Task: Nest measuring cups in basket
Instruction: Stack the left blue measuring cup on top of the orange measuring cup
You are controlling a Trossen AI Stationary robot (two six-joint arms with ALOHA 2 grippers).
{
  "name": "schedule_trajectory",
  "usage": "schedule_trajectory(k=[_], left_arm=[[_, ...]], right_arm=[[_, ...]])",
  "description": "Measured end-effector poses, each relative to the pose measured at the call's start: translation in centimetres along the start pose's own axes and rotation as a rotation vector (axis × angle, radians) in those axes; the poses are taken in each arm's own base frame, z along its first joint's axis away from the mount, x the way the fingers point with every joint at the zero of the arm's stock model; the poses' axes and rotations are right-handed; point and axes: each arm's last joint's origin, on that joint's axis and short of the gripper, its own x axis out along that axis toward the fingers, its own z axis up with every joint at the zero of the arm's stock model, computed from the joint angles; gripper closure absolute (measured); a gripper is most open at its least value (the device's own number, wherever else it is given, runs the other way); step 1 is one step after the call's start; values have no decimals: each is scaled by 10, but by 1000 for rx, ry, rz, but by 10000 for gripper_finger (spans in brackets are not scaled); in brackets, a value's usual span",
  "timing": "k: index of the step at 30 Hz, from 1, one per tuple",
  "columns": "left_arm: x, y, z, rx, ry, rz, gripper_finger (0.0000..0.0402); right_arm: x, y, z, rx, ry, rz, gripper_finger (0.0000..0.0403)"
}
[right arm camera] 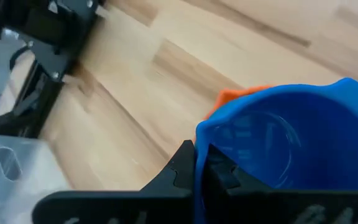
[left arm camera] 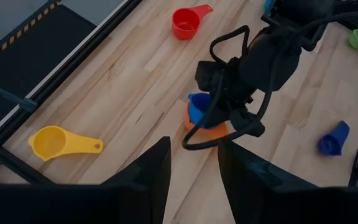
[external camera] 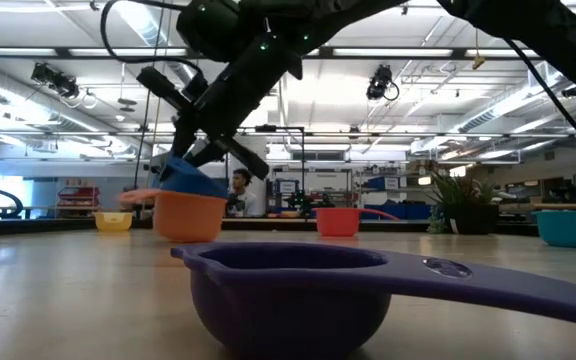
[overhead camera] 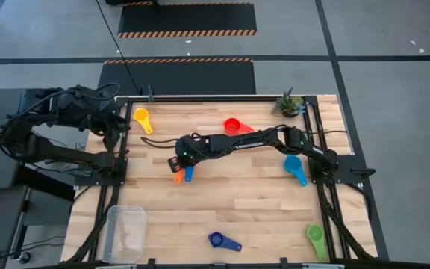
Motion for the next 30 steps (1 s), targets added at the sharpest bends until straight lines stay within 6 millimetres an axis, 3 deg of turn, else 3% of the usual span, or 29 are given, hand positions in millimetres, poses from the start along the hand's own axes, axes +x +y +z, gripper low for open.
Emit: schedule_trajectory(k=[9, 14, 24, 30], left_arm=[[0, 0, 0, 0, 1, 0, 262], [0, 0, 0, 7, 1, 0, 262], [0, 0, 0, 18, 2, 1, 262], [0, 0, 0, 20, 6, 2, 262]], right_arm=[[-11, -8, -5, -31, 101, -117, 392], [-20, -15, -3, -132, 191, -192, 390], [-20, -28, 21, -171, 284, -71, 283], [-21, -38, 39, -111, 361, 47, 260]])
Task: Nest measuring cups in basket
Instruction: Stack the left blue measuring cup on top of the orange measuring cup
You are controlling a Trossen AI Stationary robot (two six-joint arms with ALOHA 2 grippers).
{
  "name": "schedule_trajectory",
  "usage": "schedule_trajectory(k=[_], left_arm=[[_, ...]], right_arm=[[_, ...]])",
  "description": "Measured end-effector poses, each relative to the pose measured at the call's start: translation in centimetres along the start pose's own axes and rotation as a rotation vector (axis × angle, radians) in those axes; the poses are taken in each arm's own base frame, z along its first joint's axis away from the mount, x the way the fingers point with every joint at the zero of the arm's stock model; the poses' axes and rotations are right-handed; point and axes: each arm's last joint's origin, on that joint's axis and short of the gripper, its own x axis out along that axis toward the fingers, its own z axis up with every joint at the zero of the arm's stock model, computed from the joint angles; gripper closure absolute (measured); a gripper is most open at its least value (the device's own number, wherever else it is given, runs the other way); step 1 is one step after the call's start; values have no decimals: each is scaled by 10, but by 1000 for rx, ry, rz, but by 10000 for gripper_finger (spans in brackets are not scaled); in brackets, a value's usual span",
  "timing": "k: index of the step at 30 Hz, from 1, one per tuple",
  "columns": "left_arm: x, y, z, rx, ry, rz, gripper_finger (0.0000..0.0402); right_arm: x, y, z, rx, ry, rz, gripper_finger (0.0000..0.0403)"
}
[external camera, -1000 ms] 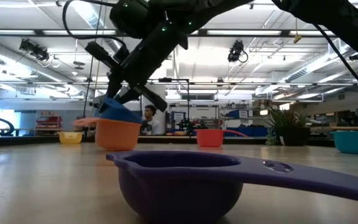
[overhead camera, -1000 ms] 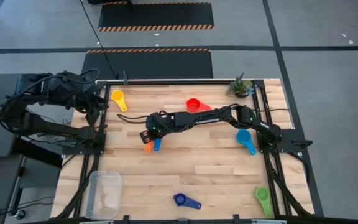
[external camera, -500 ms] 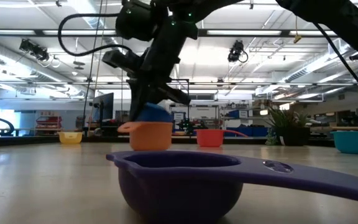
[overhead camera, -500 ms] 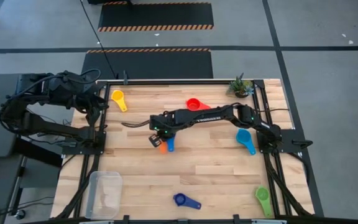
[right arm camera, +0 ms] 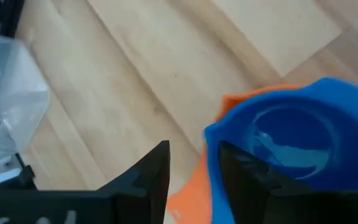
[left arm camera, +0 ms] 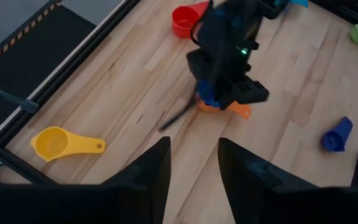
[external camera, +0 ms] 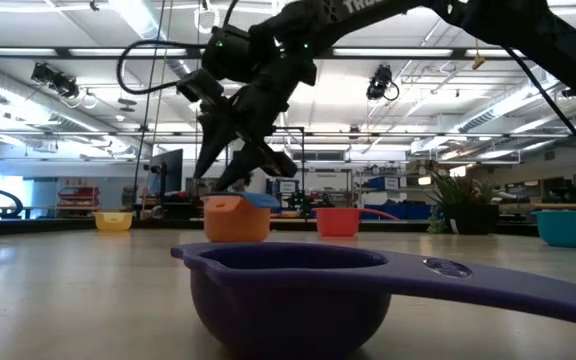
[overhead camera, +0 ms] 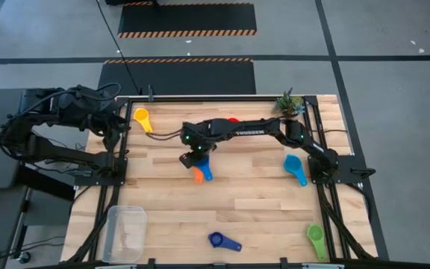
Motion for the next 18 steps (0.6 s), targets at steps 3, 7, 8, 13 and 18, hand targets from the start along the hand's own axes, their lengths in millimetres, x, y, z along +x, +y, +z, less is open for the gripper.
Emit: schedule_trajectory(k=[3, 7, 8, 13, 18], left_arm=[[0, 0, 0, 1, 0, 0, 262], [0, 0, 0, 41, 0, 0, 262], [0, 0, 0, 41, 0, 0, 262], [0, 0, 0, 41, 0, 0, 262], [0, 0, 0, 41, 1, 0, 262]], right_arm=[[-4, -4, 4, -20, -9, 1, 264], [-22, 7, 8, -76, -25, 28, 272], [-28, 13, 10, -100, -41, 42, 274], [-73, 46, 7, -213, -100, 1, 291], [-117, 71, -12, -314, -215, 16, 322]])
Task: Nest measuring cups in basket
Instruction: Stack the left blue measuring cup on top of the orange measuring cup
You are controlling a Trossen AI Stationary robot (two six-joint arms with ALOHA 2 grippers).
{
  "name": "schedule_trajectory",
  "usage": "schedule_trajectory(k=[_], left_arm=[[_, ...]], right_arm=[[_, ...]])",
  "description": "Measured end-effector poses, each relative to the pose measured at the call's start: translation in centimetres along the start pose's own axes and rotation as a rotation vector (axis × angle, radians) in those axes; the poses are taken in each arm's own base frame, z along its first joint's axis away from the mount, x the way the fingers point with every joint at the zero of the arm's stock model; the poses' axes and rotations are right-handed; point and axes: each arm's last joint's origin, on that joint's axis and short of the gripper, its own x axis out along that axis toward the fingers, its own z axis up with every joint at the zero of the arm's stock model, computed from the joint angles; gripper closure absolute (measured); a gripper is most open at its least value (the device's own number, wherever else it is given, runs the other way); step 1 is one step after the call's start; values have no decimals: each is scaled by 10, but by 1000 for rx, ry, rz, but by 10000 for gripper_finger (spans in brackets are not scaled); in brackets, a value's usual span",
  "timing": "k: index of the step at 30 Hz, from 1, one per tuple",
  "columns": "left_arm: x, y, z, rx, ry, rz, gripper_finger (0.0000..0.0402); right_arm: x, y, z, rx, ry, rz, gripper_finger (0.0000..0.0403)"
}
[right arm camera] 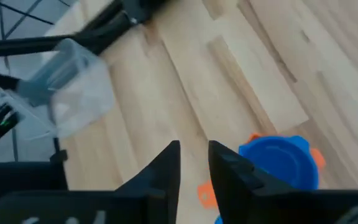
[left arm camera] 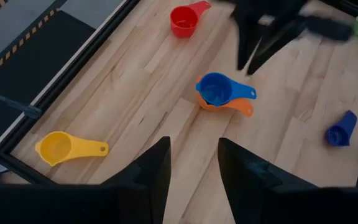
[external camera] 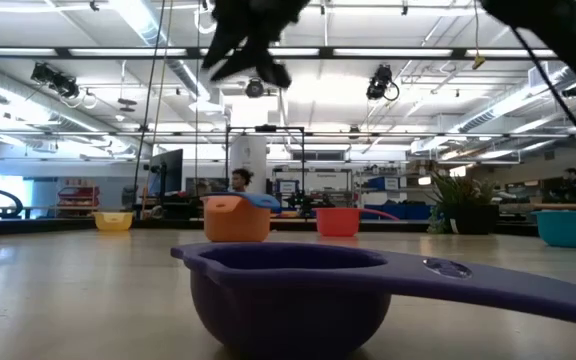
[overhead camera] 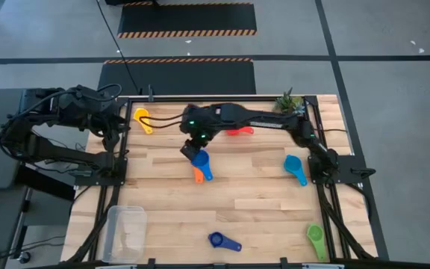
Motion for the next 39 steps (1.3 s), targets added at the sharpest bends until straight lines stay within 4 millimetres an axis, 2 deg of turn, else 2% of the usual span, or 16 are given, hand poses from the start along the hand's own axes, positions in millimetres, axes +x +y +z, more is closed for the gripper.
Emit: schedule_trajectory(k=[4, 8, 11, 13, 16, 20, 23, 26, 29, 32, 39], left_arm=[[3, -1, 2, -52, 8, 3, 262], [25, -5, 1, -136, 58, 23, 262], [57, -8, -6, -211, 124, 52, 262], [83, -12, -12, -261, 182, 52, 262], [121, -20, -21, -341, 209, -40, 262], [164, -37, -29, -358, 145, -201, 262], [192, -49, -41, -374, 111, -276, 262], [214, -54, -60, -415, 129, -295, 262], [231, -54, -84, -439, 185, -274, 262], [242, -56, -98, -434, 166, -282, 262], [260, -56, -126, -424, 160, -290, 262]], right_arm=[[-45, 14, -11, -55, -43, -142, 353], [-92, 20, -25, -137, -50, -274, 387], [-124, 20, -36, -211, -25, -345, 397], [-138, 19, -41, -231, -12, -371, 393], [-157, 15, -48, -252, 20, -400, 389], [-173, 7, -57, -219, 90, -442, 398], [-167, -2, -56, -174, 101, -459, 397], [-150, -13, -60, -136, 169, -484, 397], [-121, -26, -68, -138, 253, -521, 399], [-92, -39, -75, -122, 288, -508, 400], [-31, -60, -91, -69, 235, -378, 400]])
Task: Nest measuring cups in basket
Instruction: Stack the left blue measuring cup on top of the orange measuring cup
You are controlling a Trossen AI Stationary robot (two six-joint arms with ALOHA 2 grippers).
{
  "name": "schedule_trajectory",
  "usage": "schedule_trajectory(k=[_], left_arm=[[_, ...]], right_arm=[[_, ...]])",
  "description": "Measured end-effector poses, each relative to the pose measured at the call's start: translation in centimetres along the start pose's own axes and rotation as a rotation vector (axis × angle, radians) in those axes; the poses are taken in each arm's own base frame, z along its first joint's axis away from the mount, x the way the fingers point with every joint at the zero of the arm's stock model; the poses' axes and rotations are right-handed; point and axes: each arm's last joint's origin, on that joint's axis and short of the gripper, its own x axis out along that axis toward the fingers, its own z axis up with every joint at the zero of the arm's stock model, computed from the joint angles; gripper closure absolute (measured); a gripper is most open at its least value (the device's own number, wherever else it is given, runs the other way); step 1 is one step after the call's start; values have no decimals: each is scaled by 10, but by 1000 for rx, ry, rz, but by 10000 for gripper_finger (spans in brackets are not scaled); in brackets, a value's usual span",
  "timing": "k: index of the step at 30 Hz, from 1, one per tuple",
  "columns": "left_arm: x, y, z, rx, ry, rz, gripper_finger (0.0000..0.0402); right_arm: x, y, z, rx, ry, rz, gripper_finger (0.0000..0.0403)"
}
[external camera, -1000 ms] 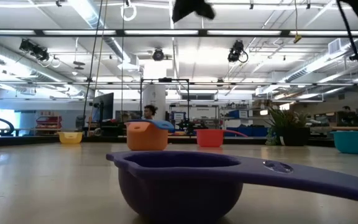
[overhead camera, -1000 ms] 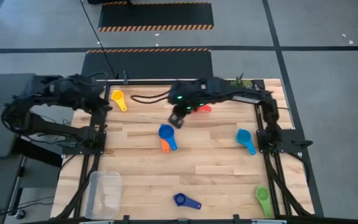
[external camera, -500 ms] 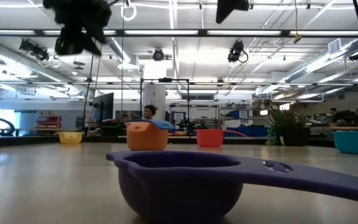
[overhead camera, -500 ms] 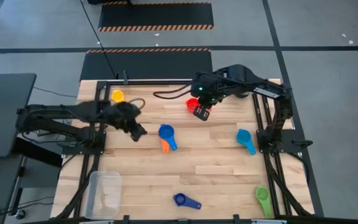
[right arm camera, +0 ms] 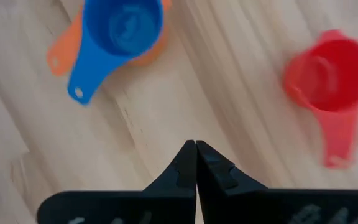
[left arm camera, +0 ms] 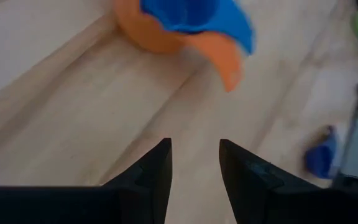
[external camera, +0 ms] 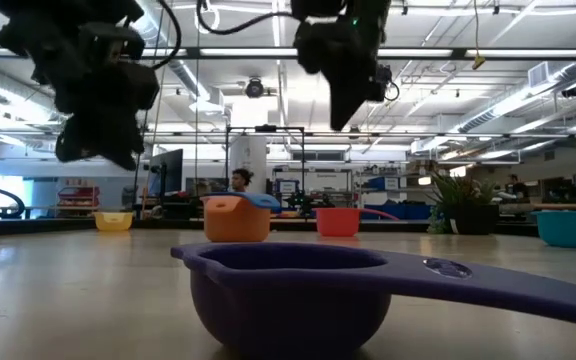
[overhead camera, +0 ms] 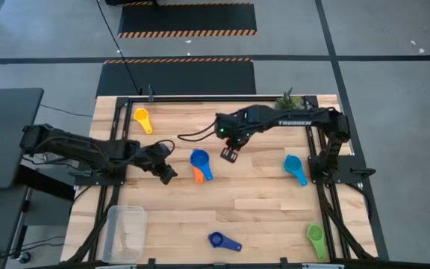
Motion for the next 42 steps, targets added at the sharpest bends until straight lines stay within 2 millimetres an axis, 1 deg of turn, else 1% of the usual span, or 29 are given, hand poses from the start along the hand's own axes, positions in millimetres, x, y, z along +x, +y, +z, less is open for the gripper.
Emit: schedule_trajectory(k=[4, 8, 12, 16, 23, 27, 32, 36, 39, 42], left_arm=[[13, 5, -5, 8, -21, 9, 262], [30, 2, -6, 40, -27, -14, 262], [47, 1, -6, 90, -10, -24, 262], [60, 3, -7, 119, -6, -18, 262], [78, 5, -2, 116, -25, -48, 262], [87, 9, -1, 104, -20, -56, 262], [95, 8, 2, 100, -52, -99, 262], [100, 1, 8, 112, -77, -127, 262], [105, -9, 16, 166, -96, -141, 262], [112, -20, 25, 221, -110, -150, 262]], right_arm=[[24, -1, -4, 13, -31, 26, 400], [42, -2, -10, 40, -35, 90, 401], [58, -1, -14, 63, -56, 157, 401], [70, -1, -20, 79, -75, 187, 401], [83, 0, -24, 84, -119, 267, 401], [86, -1, -25, 82, -127, 277, 401], [86, -1, -26, 82, -123, 278, 401], [86, -1, -26, 83, -125, 279, 401], [86, -1, -25, 82, -126, 280, 401], [91, -1, -25, 84, -117, 283, 401]])
